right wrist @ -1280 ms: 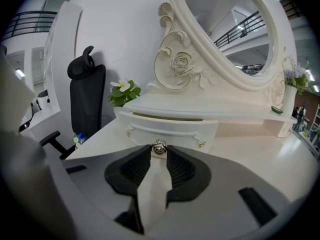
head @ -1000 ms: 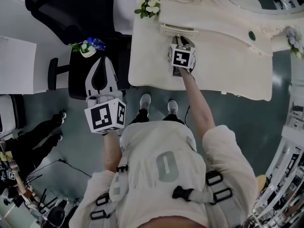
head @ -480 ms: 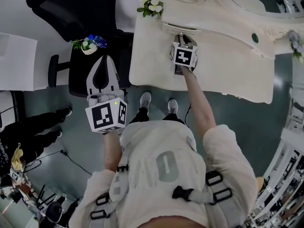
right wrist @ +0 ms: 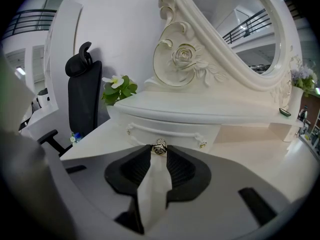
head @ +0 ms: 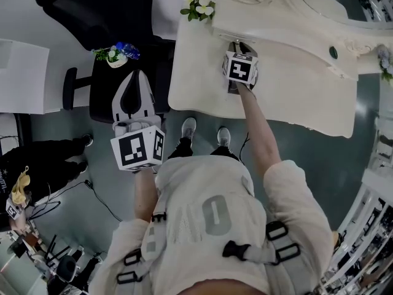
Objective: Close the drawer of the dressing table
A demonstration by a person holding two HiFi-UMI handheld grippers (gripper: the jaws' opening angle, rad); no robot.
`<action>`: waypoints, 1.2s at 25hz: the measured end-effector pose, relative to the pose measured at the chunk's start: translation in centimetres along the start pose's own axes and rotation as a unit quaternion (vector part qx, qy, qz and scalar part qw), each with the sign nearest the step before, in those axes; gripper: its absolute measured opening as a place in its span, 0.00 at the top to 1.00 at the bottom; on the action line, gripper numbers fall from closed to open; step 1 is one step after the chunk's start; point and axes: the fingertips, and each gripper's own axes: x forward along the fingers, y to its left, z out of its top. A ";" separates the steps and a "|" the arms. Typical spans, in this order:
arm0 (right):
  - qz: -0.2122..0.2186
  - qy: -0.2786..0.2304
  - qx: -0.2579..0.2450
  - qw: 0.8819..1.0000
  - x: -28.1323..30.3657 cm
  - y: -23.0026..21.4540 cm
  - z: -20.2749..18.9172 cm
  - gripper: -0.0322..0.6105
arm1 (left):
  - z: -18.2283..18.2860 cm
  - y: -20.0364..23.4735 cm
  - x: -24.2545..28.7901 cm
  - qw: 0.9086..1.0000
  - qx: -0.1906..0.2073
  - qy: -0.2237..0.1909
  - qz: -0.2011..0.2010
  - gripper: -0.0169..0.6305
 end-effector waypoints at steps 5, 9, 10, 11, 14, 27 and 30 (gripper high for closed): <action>-0.001 -0.001 -0.002 1.000 0.6 -0.3 0.6 0.78 | 0.0 0.2 0.2 1.000 0.003 0.002 0.003 0.94; -0.002 -0.002 -0.003 1.000 1.2 -0.5 1.0 0.78 | 0.1 0.4 0.4 1.000 0.005 0.004 0.009 0.94; -0.002 -0.002 -0.003 1.000 1.3 -0.5 1.0 0.78 | 0.0 0.5 0.4 1.000 0.005 0.003 0.010 0.94; -0.003 -0.002 -0.003 1.000 1.3 -0.5 1.0 0.78 | 0.0 0.6 0.4 1.000 0.005 0.002 0.010 0.94; -0.004 -0.002 -0.003 1.000 1.3 -0.4 1.0 0.78 | -0.1 0.9 0.5 1.000 0.003 0.006 0.014 0.94; 0.001 -0.010 0.002 1.000 0.5 -0.4 1.3 0.77 | 0.2 0.3 0.1 1.000 0.000 -0.004 0.007 0.94; 0.008 -0.028 0.003 1.000 -1.1 0.0 2.1 0.77 | 0.6 0.0 -0.1 1.000 -0.001 -0.006 0.004 0.94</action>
